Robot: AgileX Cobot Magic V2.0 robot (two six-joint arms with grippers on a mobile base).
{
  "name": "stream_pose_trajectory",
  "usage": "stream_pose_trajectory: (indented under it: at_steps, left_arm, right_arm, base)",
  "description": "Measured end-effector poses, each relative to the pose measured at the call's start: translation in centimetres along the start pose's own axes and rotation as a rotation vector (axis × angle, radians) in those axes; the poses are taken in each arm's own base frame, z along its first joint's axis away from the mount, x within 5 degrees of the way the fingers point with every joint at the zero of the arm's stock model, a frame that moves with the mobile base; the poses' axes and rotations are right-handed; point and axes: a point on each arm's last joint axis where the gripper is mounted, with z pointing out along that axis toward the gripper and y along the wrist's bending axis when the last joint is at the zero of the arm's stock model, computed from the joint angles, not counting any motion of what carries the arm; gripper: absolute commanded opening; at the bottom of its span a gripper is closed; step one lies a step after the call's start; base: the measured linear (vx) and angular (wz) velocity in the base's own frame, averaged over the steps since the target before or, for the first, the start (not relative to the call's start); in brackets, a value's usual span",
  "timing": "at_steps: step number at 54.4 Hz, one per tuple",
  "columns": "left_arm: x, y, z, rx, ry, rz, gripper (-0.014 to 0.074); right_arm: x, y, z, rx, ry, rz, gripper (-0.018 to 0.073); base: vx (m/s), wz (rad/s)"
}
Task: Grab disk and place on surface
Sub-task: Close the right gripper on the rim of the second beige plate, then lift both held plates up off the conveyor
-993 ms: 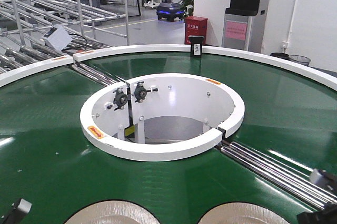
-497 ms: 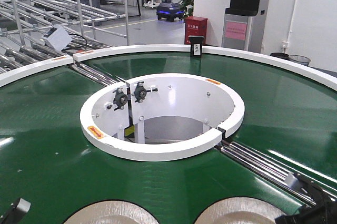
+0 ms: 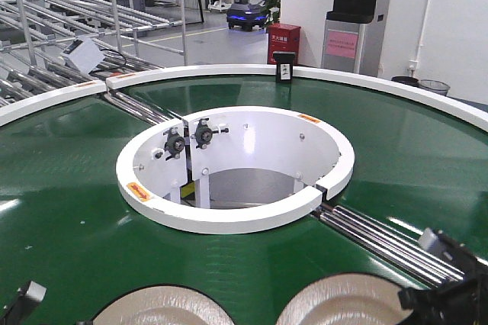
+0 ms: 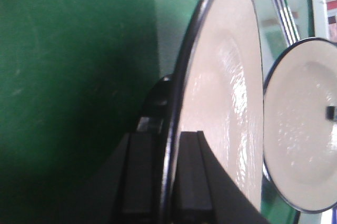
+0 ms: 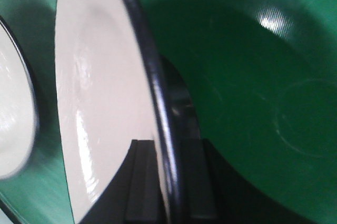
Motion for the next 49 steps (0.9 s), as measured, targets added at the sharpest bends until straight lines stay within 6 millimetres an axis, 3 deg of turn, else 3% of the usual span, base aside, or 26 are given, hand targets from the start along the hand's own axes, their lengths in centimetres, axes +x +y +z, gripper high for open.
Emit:
stream_pose_trajectory:
  at_steps: [18, 23, 31, 39, 49]
  left_arm:
    - [-0.5, -2.0, -1.3, 0.029, -0.041, 0.014, -0.0001]
    - [-0.7, -3.2, -2.1, 0.045, -0.069, 0.006, -0.0001]
    - [-1.0, -5.9, -4.0, 0.087, -0.130, 0.001, -0.0001]
    - [-1.8, -9.2, -5.4, 0.123, -0.193, 0.013, -0.0001]
    - [-1.9, -11.7, -5.1, 0.109, -0.230, 0.004, -0.0001]
  right_arm:
    - [-3.1, 7.6, -8.7, -0.096, -0.267, 0.021, -0.0008]
    - [-3.8, 9.9, -10.0, -0.130, -0.272, -0.005, -0.0008]
    - [-4.2, 13.5, -9.9, -0.173, -0.271, -0.051, -0.0008]
    - [-3.8, 16.9, -8.0, -0.227, -0.260, -0.084, -0.0008]
    - [-3.4, 19.9, -6.7, -0.300, -0.274, -0.096, -0.0008]
  base:
    - [0.00, 0.00]
    - [0.00, 0.00]
    - [0.00, 0.00]
    - [0.00, 0.00]
    - [0.00, 0.00]
